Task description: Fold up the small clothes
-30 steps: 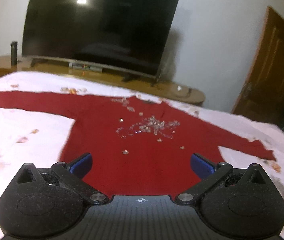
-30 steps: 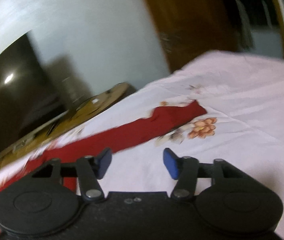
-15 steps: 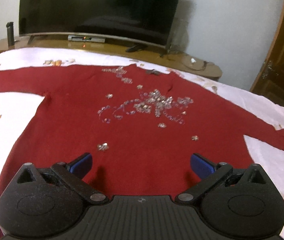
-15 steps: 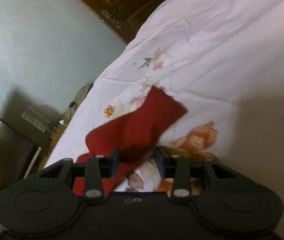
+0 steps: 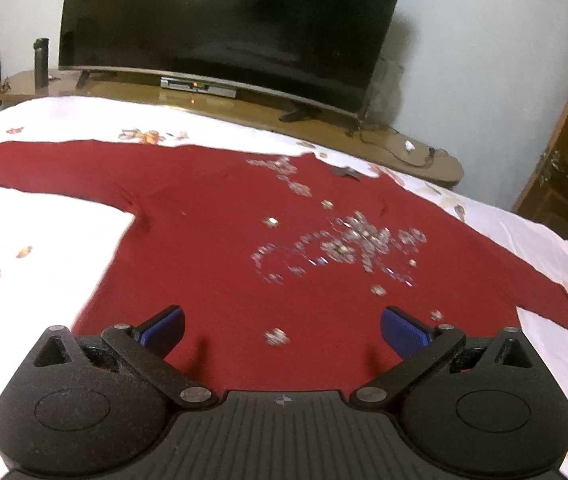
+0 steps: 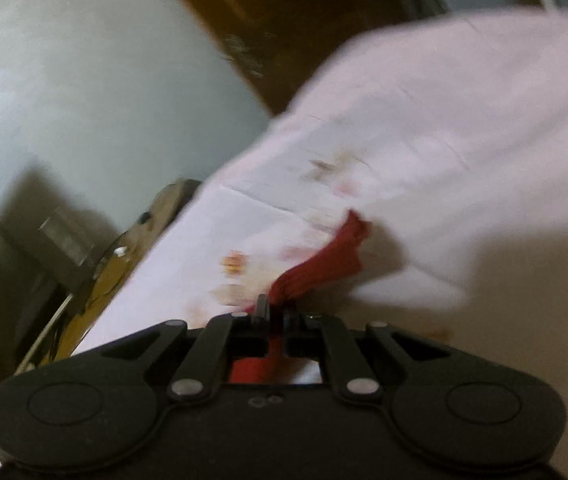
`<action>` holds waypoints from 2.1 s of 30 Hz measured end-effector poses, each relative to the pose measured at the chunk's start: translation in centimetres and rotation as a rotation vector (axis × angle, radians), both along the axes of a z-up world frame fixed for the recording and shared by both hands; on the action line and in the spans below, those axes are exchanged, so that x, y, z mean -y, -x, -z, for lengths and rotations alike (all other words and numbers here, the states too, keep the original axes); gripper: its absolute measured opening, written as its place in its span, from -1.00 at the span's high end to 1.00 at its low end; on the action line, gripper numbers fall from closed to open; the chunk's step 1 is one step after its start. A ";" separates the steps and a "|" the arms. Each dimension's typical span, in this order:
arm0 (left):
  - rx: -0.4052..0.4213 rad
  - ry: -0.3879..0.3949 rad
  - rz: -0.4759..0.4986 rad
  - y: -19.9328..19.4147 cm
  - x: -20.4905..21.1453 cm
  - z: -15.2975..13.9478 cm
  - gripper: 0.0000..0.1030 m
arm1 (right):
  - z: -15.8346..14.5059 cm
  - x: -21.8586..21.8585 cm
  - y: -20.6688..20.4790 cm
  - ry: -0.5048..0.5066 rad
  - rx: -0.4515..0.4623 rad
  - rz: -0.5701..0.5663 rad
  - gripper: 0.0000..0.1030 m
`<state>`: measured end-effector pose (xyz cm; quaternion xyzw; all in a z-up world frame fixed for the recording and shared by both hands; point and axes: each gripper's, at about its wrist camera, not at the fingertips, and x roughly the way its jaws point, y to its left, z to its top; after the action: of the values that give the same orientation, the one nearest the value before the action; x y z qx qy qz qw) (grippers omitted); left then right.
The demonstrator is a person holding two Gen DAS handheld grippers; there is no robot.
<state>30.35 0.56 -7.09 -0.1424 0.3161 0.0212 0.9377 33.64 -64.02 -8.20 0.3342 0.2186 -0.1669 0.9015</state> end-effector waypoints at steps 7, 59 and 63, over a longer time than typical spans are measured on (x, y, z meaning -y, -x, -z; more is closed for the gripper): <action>-0.010 -0.011 0.014 0.2 -4.0 0.5 -1.00 | -6.7 -14.5 -2.9 0.229 0.085 -0.271 0.87; -0.028 0.261 0.185 -19.5 -8.6 3.3 0.93 | 1.3 -29.7 -2.6 0.191 -0.110 -0.441 0.22; -0.067 0.248 0.157 -20.6 -9.6 4.9 0.93 | 2.8 -29.3 -5.1 0.133 -0.153 -0.443 0.22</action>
<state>50.93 10.17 -11.99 -0.2313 0.3578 -0.0868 0.9005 38.78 -34.68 -11.03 0.2044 0.3426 -0.0041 0.9169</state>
